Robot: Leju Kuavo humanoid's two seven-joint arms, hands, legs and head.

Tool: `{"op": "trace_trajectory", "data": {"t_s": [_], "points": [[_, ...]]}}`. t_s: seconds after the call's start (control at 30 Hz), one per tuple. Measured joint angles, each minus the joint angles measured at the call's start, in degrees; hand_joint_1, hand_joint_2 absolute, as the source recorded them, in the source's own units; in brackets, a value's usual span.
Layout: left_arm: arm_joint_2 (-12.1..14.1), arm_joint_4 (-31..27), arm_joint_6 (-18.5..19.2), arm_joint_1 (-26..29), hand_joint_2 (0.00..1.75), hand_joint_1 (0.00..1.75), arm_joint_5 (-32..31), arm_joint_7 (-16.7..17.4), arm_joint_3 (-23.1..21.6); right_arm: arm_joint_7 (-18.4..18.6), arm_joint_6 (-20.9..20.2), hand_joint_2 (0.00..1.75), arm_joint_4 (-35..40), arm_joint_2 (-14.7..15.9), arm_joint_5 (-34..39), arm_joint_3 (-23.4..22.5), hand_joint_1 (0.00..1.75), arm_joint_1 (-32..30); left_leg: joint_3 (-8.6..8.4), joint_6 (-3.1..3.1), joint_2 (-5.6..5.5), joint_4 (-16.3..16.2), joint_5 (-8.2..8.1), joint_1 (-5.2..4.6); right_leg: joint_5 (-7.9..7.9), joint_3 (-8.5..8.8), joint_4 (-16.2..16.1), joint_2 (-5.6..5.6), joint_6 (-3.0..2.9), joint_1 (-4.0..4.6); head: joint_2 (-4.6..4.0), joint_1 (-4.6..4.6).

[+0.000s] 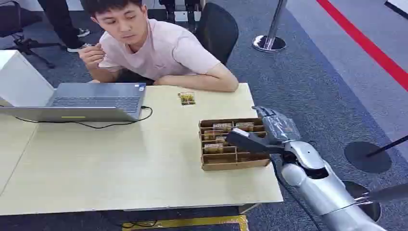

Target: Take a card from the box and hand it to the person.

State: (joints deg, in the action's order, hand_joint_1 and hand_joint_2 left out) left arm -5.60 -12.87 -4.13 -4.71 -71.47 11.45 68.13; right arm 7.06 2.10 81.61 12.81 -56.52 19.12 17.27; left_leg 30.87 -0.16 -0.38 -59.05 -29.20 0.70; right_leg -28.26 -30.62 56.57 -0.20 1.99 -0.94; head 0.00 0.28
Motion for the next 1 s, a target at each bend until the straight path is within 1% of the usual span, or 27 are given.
{"op": "trace_trajectory", "data": {"t_s": [0.07, 0.1, 0.17, 0.4, 0.5, 0.67, 0.8, 0.9, 0.97, 1.0], "points": [[0.0, 0.0, 0.0, 0.0, 0.0, 0.0, -0.2, 0.0, 0.0, 0.0, 0.0, 1.75, -0.1, 0.3, 0.4, 0.0, 0.54, 0.0, 0.0, 0.0, 0.0, 0.0, 0.0, 0.0, 0.0, 0.0, 0.0, 0.0, 0.0, 0.0, 0.0, 0.0], [0.0, 0.0, 0.0, 0.0, 0.0, 0.0, -0.3, 0.0, 0.0, -0.1, 0.0, 1.75, -0.1, 0.4, 0.6, 0.0, 0.61, 0.0, 0.0, 0.0, 0.0, 0.0, 0.0, 0.0, 0.0, 0.0, 0.0, 0.0, 0.0, 0.0, -0.02, 0.0], [0.1, 0.0, 0.0, 0.0, 0.0, 0.0, -0.4, 0.0, 0.0, -0.5, 0.0, 1.75, -0.1, 0.6, 1.0, 0.1, 0.68, 0.0, 0.0, 0.0, 0.0, 0.0, 0.0, 0.0, 0.0, 0.0, 0.0, 0.0, 0.0, 0.0, 0.0, 0.0], [0.2, 0.0, 0.0, 0.0, 0.0, 0.0, -0.6, 0.0, 0.0, -0.9, -0.3, 1.75, -0.2, 0.7, 1.3, 1.6, 0.66, 0.3, 0.01, 0.0, 0.0, 0.0, 0.0, 0.01, 0.0, 0.0, 0.0, 0.0, 0.0, 0.01, -0.02, 0.0], [0.2, 0.0, 0.0, 0.0, 0.0, 0.0, -0.6, 0.0, 0.0, -0.9, -0.5, 1.75, -0.4, 0.7, 1.3, 2.3, 0.68, 0.7, 0.01, 0.0, 0.0, 0.0, 0.0, 0.01, 0.0, 0.01, 0.0, 0.0, 0.0, 0.01, 0.0, 0.0], [0.3, 0.0, 0.0, 0.0, 0.0, 0.0, -0.6, 0.0, 0.0, -1.0, -0.9, 1.75, -1.0, 0.7, 1.3, 3.5, 0.66, 2.0, 0.01, 0.0, 0.0, 0.0, 0.0, 0.0, 0.0, 0.01, 0.0, 0.0, 0.0, 0.0, -0.02, 0.0], [0.3, 0.0, -0.1, 0.0, 0.0, 0.0, -0.6, 0.0, 0.0, -1.0, -1.2, 1.75, -1.6, 0.6, 1.6, 4.7, 0.7, 3.1, 0.01, 0.0, 0.0, 0.0, 0.0, 0.0, 0.0, 0.01, 0.0, 0.0, 0.0, 0.0, 0.0, -0.02], [0.3, 0.0, -0.1, 0.0, 0.0, 0.0, -0.6, 0.1, 0.0, -1.0, -1.5, 1.75, -2.2, 0.6, 1.7, 5.7, 0.68, 3.8, 0.01, 0.0, 0.0, 0.0, 0.0, 0.01, 0.0, 0.0, 0.0, 0.0, 0.0, 0.0, -0.02, 0.0], [0.3, 0.0, -0.2, 0.0, 0.0, 0.0, -0.6, 0.1, 0.0, -1.0, -1.5, 1.75, -2.4, 0.6, 1.8, 5.9, 0.7, 4.1, 0.01, 0.0, 0.0, 0.0, 0.0, 0.01, 0.0, 0.01, 0.0, 0.0, 0.0, 0.0, -0.02, -0.02], [0.3, 0.0, -0.2, 0.0, 0.0, 0.0, -0.6, 0.1, 0.0, -1.0, -1.5, 1.75, -2.6, 0.6, 1.8, 6.0, 0.77, 4.2, 0.01, 0.0, -0.01, 0.0, 0.0, 0.01, 0.0, 0.01, 0.0, -0.01, 0.0, 0.0, -0.02, 0.0]]}}
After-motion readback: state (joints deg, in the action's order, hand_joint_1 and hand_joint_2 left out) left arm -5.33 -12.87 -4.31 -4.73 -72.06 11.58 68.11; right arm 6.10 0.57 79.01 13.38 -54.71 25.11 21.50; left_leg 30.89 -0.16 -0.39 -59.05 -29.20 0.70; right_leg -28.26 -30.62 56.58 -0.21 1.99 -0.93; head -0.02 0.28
